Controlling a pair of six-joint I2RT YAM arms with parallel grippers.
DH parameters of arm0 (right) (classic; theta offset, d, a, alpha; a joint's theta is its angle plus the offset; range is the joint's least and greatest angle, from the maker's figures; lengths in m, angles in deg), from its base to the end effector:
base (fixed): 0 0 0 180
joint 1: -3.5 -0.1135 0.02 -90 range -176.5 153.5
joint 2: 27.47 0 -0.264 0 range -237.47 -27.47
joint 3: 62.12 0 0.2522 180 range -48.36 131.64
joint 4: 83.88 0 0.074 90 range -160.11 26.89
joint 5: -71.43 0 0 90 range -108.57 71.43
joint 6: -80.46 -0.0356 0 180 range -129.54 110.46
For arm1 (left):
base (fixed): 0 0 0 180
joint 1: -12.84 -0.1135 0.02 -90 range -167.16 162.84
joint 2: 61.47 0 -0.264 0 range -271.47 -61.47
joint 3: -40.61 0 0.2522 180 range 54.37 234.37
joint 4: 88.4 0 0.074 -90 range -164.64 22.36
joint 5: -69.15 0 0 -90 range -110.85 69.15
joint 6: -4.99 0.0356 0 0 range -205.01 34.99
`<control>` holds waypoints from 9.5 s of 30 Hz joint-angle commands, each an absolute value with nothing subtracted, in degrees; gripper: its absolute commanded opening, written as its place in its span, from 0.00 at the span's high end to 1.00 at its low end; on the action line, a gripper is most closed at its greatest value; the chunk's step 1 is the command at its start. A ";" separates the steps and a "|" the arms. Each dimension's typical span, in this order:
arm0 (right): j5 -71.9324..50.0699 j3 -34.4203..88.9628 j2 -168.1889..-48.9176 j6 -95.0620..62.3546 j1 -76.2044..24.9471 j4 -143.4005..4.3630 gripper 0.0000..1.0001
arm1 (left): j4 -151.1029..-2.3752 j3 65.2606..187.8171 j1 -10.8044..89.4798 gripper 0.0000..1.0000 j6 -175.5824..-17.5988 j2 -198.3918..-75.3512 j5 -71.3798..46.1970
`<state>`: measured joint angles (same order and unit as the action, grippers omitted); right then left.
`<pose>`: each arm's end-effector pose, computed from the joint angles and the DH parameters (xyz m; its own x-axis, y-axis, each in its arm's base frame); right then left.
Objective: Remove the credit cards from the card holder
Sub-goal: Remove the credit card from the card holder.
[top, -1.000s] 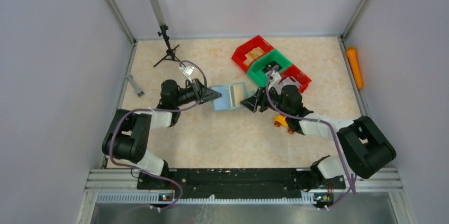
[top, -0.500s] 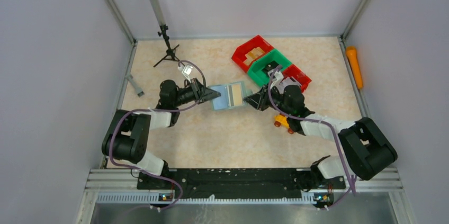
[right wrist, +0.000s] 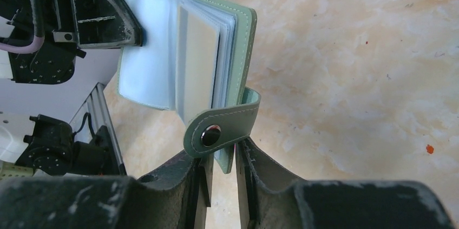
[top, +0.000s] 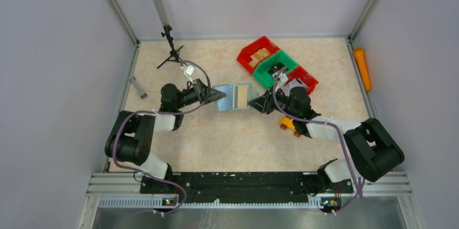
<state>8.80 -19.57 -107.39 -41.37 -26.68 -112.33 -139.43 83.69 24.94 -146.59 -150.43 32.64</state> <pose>0.2326 0.1542 0.2040 -0.5564 0.2182 -0.8017 -0.6422 0.4994 0.5816 0.2732 -0.0878 0.2050 -0.7563 -0.3730 -0.5375 0.5091 0.1805 -0.8416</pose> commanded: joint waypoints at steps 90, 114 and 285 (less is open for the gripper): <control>9.21 -12.35 -111.64 -36.65 -30.45 -105.35 0.87 | -122.15 90.88 31.36 0.38 -134.23 -151.10 33.06; 10.88 -17.40 -109.98 -44.94 -24.56 -114.18 1.00 | -102.49 95.20 31.44 0.15 -124.77 -151.32 25.94; 25.91 -22.49 -116.65 -61.00 -18.83 -144.35 1.00 | -135.98 86.80 35.34 0.98 -136.44 -143.87 36.73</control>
